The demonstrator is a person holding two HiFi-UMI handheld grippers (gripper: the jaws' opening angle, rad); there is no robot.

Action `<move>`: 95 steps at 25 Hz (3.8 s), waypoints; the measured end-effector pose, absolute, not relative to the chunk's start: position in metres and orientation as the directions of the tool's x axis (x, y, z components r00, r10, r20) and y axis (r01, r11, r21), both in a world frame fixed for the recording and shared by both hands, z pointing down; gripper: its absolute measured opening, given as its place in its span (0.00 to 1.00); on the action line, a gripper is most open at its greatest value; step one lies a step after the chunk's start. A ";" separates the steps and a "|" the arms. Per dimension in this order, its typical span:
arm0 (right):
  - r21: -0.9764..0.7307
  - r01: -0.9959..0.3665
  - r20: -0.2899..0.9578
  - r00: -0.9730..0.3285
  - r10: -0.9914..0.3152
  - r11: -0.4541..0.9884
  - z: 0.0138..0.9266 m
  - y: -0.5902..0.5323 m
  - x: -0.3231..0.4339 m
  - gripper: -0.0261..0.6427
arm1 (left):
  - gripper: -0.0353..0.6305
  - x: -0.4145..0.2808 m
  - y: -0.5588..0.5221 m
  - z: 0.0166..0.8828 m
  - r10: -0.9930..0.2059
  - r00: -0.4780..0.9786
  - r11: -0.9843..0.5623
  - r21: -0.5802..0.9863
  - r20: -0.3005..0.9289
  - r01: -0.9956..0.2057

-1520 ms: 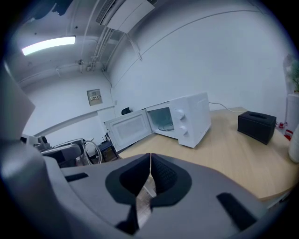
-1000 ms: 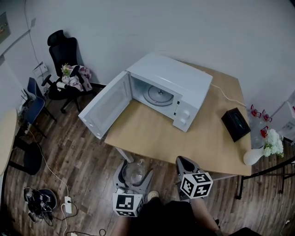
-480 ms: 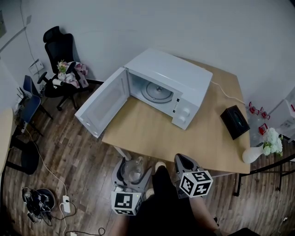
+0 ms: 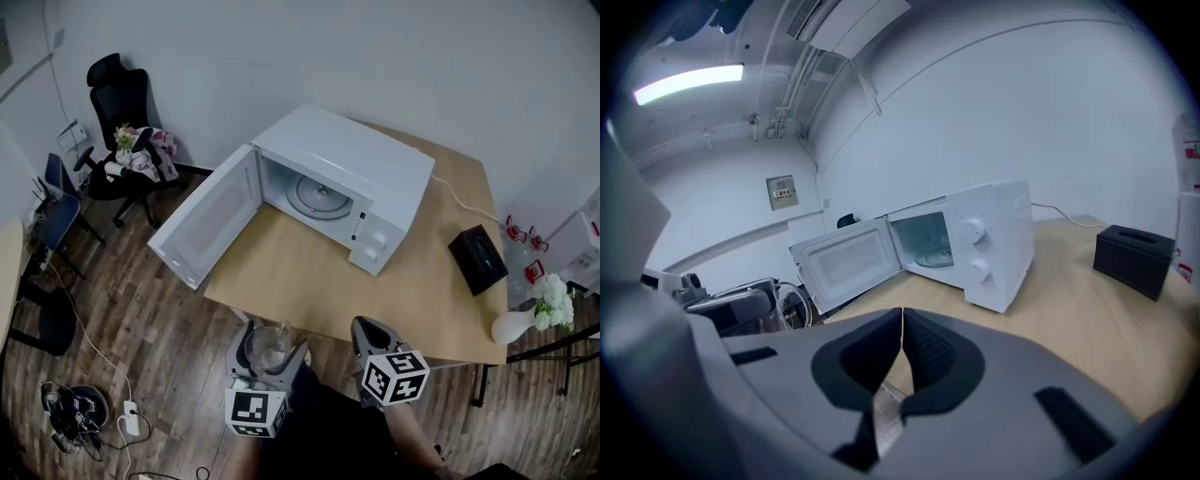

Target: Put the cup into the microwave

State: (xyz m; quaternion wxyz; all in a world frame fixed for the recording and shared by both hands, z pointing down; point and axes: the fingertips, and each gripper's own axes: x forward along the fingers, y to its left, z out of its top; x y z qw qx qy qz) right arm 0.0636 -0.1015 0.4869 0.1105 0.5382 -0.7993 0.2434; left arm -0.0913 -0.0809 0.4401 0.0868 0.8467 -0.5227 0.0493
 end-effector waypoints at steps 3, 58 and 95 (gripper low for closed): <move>-0.277 -0.912 0.442 -0.401 -0.802 0.303 0.489 -0.113 0.060 0.03 | 0.70 -0.093 -0.094 0.440 -0.877 0.448 -0.438 0.090 0.176 -0.894; -0.335 -0.917 0.515 -0.372 -0.772 0.218 0.532 -0.307 0.025 0.03 | 0.70 -0.060 -0.374 0.471 -0.750 0.615 -0.618 0.074 0.245 -0.783; -0.282 -0.959 0.597 -0.187 -0.780 0.014 0.536 -0.320 0.031 0.03 | 0.70 0.021 -0.501 0.493 -0.609 0.771 -0.788 -0.026 0.187 -0.616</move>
